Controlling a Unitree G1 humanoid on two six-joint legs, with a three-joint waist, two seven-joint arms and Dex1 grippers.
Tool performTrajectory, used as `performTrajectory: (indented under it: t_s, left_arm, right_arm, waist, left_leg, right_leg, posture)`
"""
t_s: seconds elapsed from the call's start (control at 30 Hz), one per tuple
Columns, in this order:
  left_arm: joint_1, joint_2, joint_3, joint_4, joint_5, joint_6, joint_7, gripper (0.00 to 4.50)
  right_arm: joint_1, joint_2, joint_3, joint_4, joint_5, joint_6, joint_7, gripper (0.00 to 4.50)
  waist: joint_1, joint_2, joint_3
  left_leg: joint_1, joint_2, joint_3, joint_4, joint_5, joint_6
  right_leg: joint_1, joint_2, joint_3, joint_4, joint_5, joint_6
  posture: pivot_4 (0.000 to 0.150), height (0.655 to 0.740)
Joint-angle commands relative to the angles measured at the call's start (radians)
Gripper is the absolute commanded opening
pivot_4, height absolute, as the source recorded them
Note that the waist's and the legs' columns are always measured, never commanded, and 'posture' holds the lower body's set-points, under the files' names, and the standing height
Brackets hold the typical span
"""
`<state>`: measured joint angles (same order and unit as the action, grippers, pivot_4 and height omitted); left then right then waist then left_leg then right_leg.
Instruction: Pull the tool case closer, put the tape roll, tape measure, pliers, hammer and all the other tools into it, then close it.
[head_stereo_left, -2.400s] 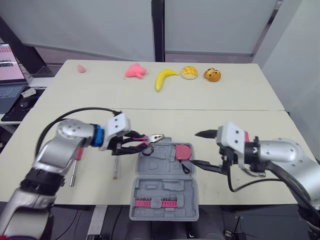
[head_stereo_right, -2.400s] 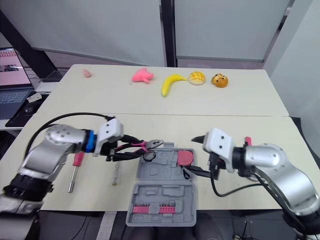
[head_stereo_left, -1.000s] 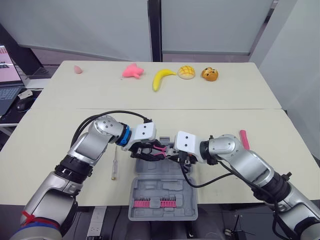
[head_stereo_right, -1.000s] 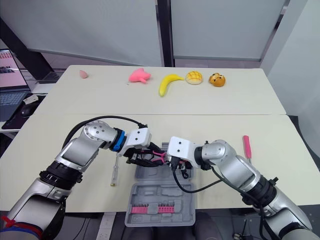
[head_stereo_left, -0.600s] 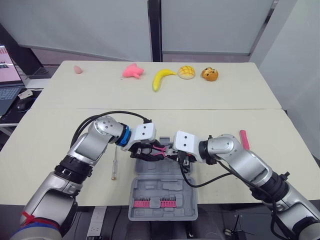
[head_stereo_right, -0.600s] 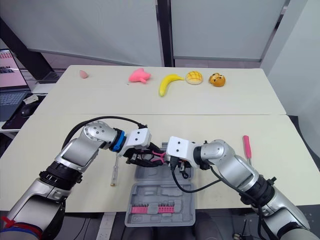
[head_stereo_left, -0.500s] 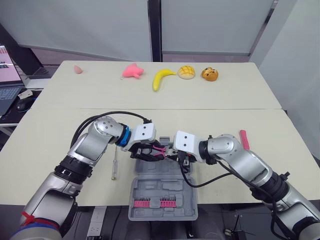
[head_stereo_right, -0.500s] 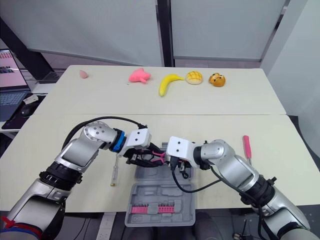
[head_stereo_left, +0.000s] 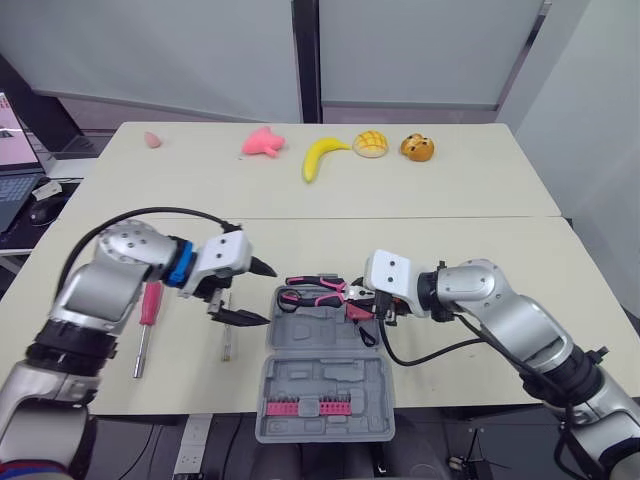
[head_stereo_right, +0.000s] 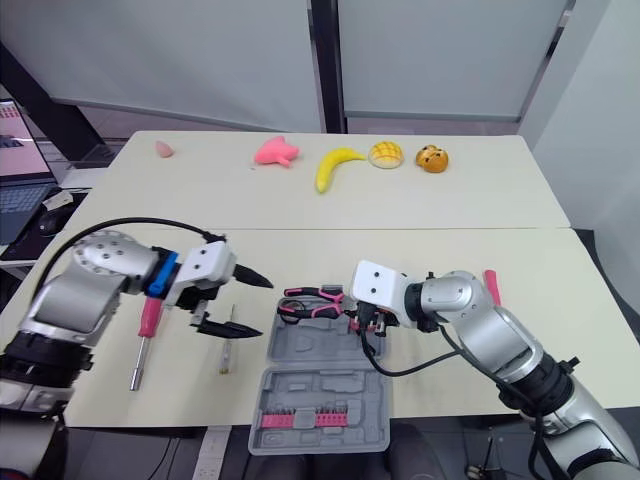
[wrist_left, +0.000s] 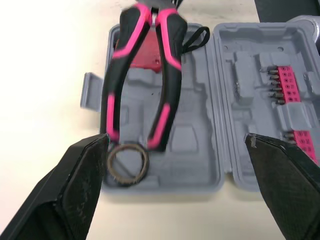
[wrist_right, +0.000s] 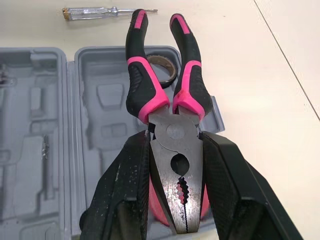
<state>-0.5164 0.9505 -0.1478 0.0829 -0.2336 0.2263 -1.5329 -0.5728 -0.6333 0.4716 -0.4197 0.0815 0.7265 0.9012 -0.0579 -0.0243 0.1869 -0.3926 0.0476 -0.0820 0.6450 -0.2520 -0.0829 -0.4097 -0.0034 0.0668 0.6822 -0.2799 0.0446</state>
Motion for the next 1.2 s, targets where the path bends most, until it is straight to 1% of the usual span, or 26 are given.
performTrajectory:
  t_s: [0.03, 0.13, 0.37, 0.5, 0.63, 0.83, 1.2]
  left_arm:
    - [0.07, 0.051, 0.089, -0.035, -0.065, -0.003, -0.026, 4.5]
    - [0.128, 0.068, 0.129, -0.067, -0.092, 0.0, -0.016, 4.5]
    - [0.244, 0.09, 0.208, -0.142, -0.128, -0.004, 0.009, 4.5]
    - [0.303, 0.066, 0.26, -0.112, -0.132, -0.121, 0.015, 4.5]
    - [0.347, 0.053, 0.273, -0.063, -0.125, -0.222, 0.006, 4.5]
    - [0.375, 0.047, 0.278, -0.02, -0.143, -0.304, -0.016, 4.5]
    - [0.379, 0.033, 0.265, -0.017, -0.149, -0.33, 0.009, 4.5]
  right_arm:
    - [-0.063, -0.072, -0.014, -0.077, 0.014, 0.015, 0.088, 1.26]
    - [-0.088, -0.109, 0.014, -0.08, 0.01, 0.039, 0.121, 1.26]
    - [-0.122, -0.093, 0.071, -0.025, -0.024, 0.041, 0.128, 1.26]
    - [-0.147, -0.045, 0.117, 0.031, -0.056, 0.023, 0.117, 1.26]
    - [-0.159, -0.005, 0.139, 0.072, -0.082, 0.005, 0.116, 1.26]
    - [-0.158, 0.04, 0.169, 0.124, -0.118, -0.018, 0.119, 1.26]
    - [-0.15, 0.13, 0.215, 0.223, -0.176, -0.048, 0.104, 1.26]
  waist:
    - [0.001, 0.0, 0.0]
    - [0.001, 0.0, 0.0]
    - [0.002, 0.0, 0.0]
    - [0.001, 0.001, 0.0]
    - [0.001, 0.001, 0.001]
    - [0.002, 0.001, 0.001]
    - [0.001, 0.001, 0.001]
  left_leg:
    - [0.0, 0.0, 0.0, 0.0, 0.0, 0.0]
    - [0.0, 0.0, 0.0, 0.0, 0.0, 0.0]
    - [0.0, 0.0, 0.0, 0.0, 0.0, 0.0]
    - [0.0, 0.0, 0.0, 0.0, 0.0, 0.0]
    - [0.0, 0.001, 0.0, 0.0, 0.0, 0.0]
    - [-0.001, 0.001, 0.001, 0.0, 0.0, 0.0]
    - [-0.001, 0.001, 0.0, 0.0, 0.0, 0.0]
  right_leg:
    - [0.0, 0.0, 0.0, 0.0, 0.0, 0.0]
    - [0.0, 0.0, -0.001, 0.0, 0.0, 0.0]
    - [-0.001, 0.0, 0.0, 0.0, 0.0, 0.0]
    - [-0.001, 0.0, 0.0, 0.0, 0.0, 0.0]
    - [-0.001, 0.0, 0.0, 0.001, 0.0, 0.0]
    - [-0.001, 0.0, 0.0, 0.001, 0.0, 0.0]
    - [-0.001, 0.0, -0.001, 0.001, 0.0, 0.0]
  posture:
    - [0.15, 0.7255]
    - [0.15, 0.7255]
    - [0.15, 0.7255]
    - [0.15, 0.7255]
    - [0.15, 0.7255]
    - [0.15, 0.7255]
    - [0.15, 0.7255]
